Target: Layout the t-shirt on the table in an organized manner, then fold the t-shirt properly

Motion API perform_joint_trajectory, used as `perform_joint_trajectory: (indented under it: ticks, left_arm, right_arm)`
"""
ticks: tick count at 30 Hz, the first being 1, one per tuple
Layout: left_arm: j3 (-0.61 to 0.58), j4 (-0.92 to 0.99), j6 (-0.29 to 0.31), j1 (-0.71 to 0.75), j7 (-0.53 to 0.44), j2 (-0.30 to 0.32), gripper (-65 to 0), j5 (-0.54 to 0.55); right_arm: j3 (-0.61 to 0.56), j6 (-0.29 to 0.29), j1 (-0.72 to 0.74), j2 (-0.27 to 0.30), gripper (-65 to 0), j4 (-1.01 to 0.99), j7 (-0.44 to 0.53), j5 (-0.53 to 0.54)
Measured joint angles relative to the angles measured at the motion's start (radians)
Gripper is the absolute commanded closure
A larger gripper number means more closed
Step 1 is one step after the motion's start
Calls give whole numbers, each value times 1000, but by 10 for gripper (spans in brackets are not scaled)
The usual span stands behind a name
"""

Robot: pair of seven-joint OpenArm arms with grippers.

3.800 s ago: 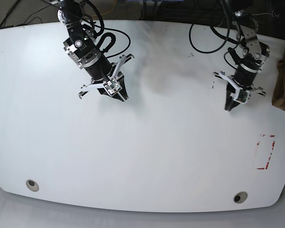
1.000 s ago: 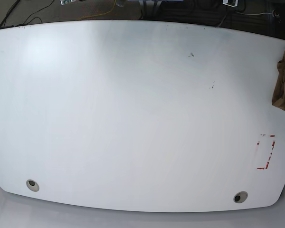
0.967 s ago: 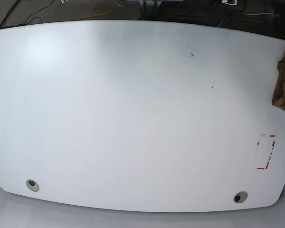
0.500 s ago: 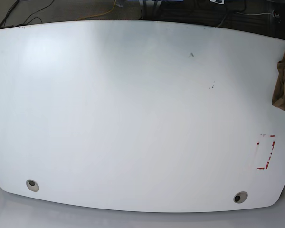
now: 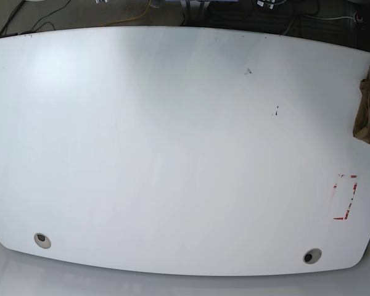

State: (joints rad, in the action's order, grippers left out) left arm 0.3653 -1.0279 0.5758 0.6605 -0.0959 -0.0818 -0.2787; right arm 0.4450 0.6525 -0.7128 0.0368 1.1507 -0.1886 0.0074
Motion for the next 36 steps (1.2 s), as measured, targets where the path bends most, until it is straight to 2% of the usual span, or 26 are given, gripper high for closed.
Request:
perform_joint_trajectory:
  ticks: [4,7,14,22,25,30,33,36]
  left_arm:
    - [3,102,-12,-70,8,8,-21,-40]
    - [6,185,-16,-129,-5,13,-21,-68]
    - [2,384,-128,-251,-3,36,-21,-102]
    - [2,653,-174,-391,-2,99,-21,-105]
    - [2,731,-233,-439,-14,113,-21,-103]
    - [-23,814,-288,-488,-53,126,-21,-119]
    - [-42,852,-311,-509,-54,130,-21,-130]
    - [-45,893,-358,-528,-55,132,-21,-137]
  right_arm:
    - [-39,-13,58,30,0,-97,7,-2]
    - [-54,-8,102,45,0,-183,55,3]
    - [-55,-14,198,54,0,-362,90,0]
    - [-60,-16,291,72,0,-523,133,-1]
    - [-60,-16,324,80,0,-569,151,-30]
    - [-59,-72,371,79,0,-634,170,-121]
    - [-59,-97,393,79,0,-664,185,-143]
    - [-58,-114,418,78,0,-696,180,-170]
